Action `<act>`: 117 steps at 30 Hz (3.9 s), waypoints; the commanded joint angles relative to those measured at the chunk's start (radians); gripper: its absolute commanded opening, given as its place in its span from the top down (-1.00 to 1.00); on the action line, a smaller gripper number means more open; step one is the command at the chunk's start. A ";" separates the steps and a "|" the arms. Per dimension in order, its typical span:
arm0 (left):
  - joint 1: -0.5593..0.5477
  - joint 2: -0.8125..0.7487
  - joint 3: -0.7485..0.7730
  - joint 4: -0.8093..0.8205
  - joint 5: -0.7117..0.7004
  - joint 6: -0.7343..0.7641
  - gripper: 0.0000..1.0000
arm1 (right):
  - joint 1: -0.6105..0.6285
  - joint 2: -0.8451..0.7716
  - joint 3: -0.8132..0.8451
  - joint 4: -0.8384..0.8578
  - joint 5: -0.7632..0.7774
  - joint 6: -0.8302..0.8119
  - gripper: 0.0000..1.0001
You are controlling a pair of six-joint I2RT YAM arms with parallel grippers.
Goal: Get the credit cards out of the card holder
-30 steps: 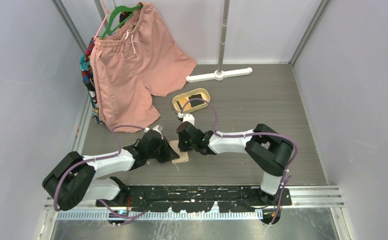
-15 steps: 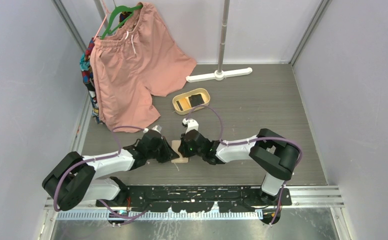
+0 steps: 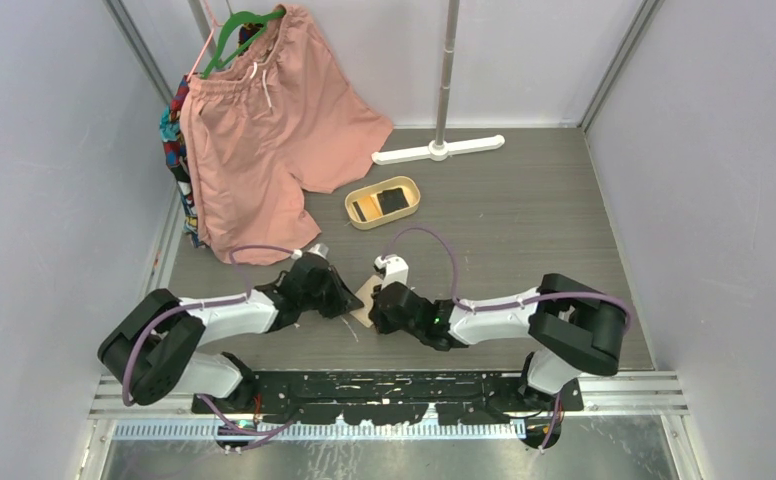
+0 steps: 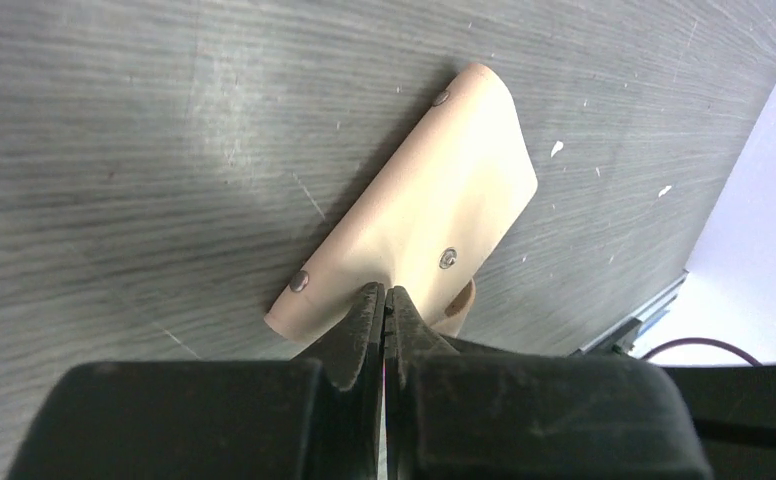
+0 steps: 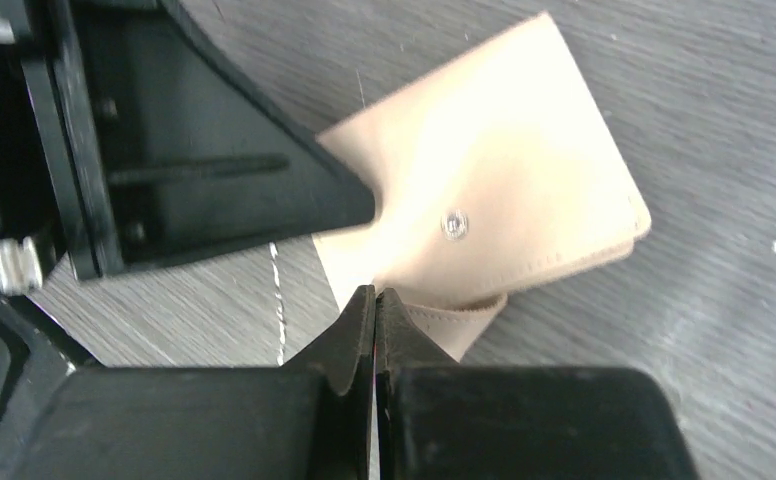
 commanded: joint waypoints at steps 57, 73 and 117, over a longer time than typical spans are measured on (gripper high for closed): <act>0.021 0.041 -0.047 0.099 -0.150 0.236 1.00 | -0.156 0.196 0.505 -0.416 0.105 0.044 0.98; 0.021 0.037 -0.052 0.103 -0.142 0.236 1.00 | -0.167 0.237 0.511 -0.394 0.140 0.041 0.98; 0.023 0.145 -0.085 0.223 -0.139 0.222 1.00 | -0.090 0.343 0.495 -0.367 0.166 0.043 0.98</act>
